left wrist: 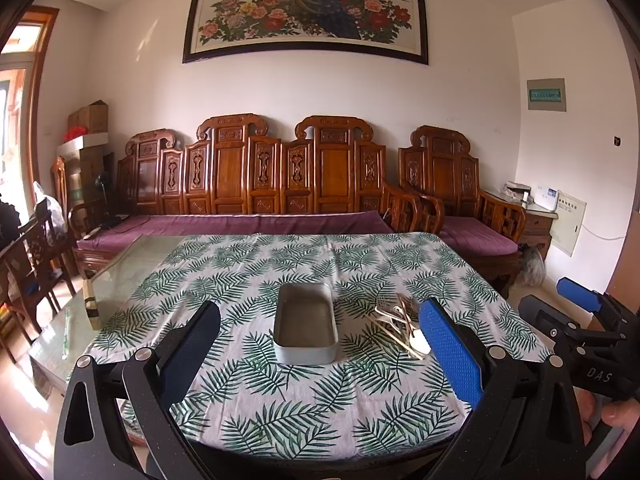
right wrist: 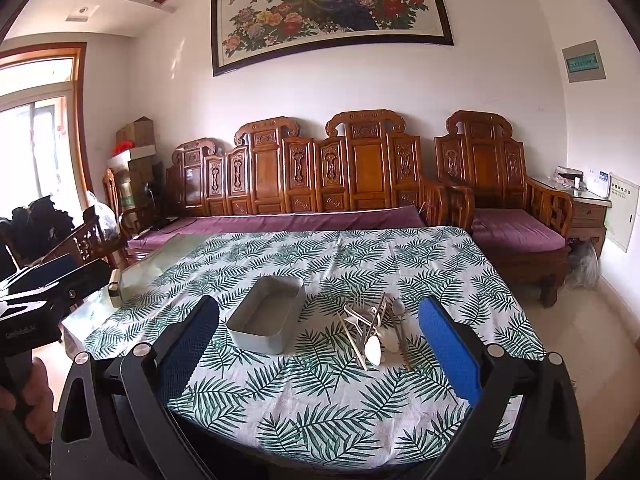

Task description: Organize utensils

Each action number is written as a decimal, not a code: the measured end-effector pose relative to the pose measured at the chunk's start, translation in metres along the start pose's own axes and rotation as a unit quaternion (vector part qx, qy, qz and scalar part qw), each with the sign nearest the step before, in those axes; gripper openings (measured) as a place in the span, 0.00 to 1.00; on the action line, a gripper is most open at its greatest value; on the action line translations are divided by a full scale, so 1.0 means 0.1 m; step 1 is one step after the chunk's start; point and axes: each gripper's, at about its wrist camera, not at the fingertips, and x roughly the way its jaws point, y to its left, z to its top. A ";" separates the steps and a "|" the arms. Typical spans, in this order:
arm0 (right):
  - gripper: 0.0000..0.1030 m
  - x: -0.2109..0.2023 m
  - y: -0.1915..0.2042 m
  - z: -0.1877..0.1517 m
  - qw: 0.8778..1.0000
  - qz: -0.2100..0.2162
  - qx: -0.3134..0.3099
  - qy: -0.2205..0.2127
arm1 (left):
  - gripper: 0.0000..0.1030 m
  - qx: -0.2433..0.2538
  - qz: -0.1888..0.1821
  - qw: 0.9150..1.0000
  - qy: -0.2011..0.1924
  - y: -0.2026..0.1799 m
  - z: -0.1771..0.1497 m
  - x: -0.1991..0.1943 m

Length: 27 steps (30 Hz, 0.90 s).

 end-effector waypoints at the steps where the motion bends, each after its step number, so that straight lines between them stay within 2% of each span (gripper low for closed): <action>1: 0.98 0.00 0.00 0.00 1.000 0.000 0.000 0.000 | 0.94 0.000 0.000 1.000 0.000 0.00 0.00 0.00; 27: 0.98 -0.01 -0.06 0.01 1.000 0.003 0.001 0.000 | 0.94 -0.001 0.000 1.000 0.003 0.00 0.00 0.03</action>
